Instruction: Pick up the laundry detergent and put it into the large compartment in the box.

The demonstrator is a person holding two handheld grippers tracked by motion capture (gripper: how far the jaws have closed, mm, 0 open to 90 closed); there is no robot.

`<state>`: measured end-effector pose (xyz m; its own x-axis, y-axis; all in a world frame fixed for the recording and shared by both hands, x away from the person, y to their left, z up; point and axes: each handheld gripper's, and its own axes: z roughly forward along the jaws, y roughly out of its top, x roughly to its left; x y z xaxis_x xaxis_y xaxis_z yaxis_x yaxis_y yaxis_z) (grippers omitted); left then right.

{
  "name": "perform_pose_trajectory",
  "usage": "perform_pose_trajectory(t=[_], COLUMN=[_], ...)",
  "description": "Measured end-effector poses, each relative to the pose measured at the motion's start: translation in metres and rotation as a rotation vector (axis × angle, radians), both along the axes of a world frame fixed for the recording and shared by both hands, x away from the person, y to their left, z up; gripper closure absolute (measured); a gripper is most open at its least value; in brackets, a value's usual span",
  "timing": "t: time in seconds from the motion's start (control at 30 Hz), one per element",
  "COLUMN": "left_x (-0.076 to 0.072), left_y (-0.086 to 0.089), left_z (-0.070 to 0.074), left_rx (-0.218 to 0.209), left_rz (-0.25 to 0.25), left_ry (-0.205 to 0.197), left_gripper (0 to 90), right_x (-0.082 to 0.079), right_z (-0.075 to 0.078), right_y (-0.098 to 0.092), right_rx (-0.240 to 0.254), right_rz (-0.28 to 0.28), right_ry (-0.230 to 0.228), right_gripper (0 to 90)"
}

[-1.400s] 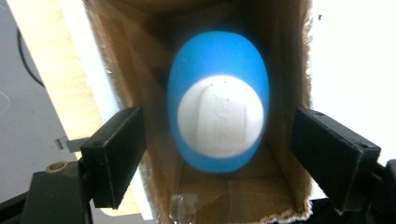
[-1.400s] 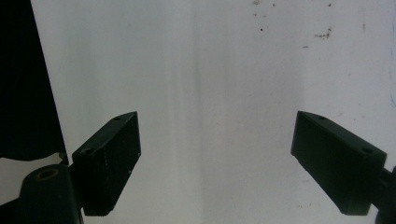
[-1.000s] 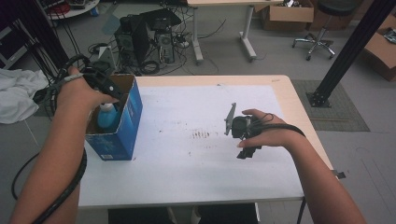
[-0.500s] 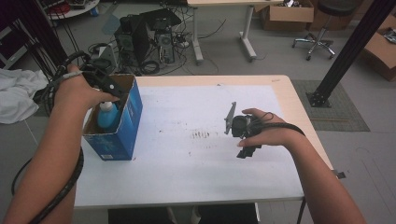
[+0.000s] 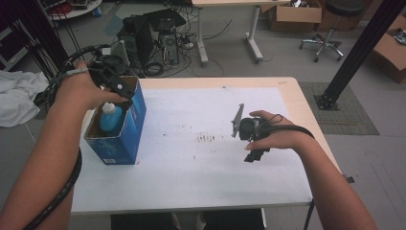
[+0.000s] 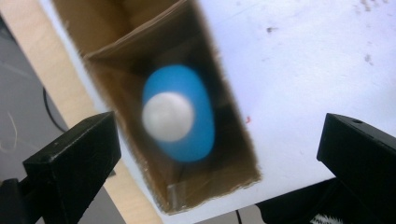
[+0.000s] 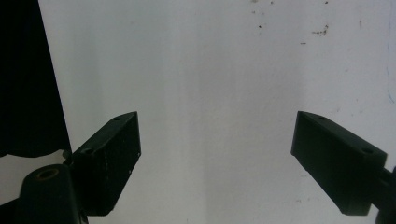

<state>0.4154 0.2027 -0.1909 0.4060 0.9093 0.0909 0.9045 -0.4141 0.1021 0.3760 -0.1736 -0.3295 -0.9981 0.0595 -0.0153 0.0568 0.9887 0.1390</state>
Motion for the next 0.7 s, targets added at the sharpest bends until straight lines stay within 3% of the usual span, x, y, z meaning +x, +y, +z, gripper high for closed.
perform_pose_trajectory(t=[0.23, 0.5, 0.7], left_x=[-0.002, -0.007, -0.01], left_y=[-0.021, -0.053, -0.077], left_z=[0.006, 0.002, -0.003], left_rx=[-0.015, -0.046, -0.067], left_rz=[-0.142, -0.362, -0.548], left_ry=[-0.004, 0.037, 0.037], left_gripper=[0.1, 0.1, 0.1], right_x=[0.001, 0.003, 0.006], right_z=[0.003, 0.004, 0.008], right_y=[-0.003, -0.004, -0.003], right_rx=[0.003, -0.012, -0.017], right_rz=[-0.008, -0.014, -0.017], right_ry=[0.001, 0.009, 0.01], right_gripper=[15.9, 15.9, 15.9])
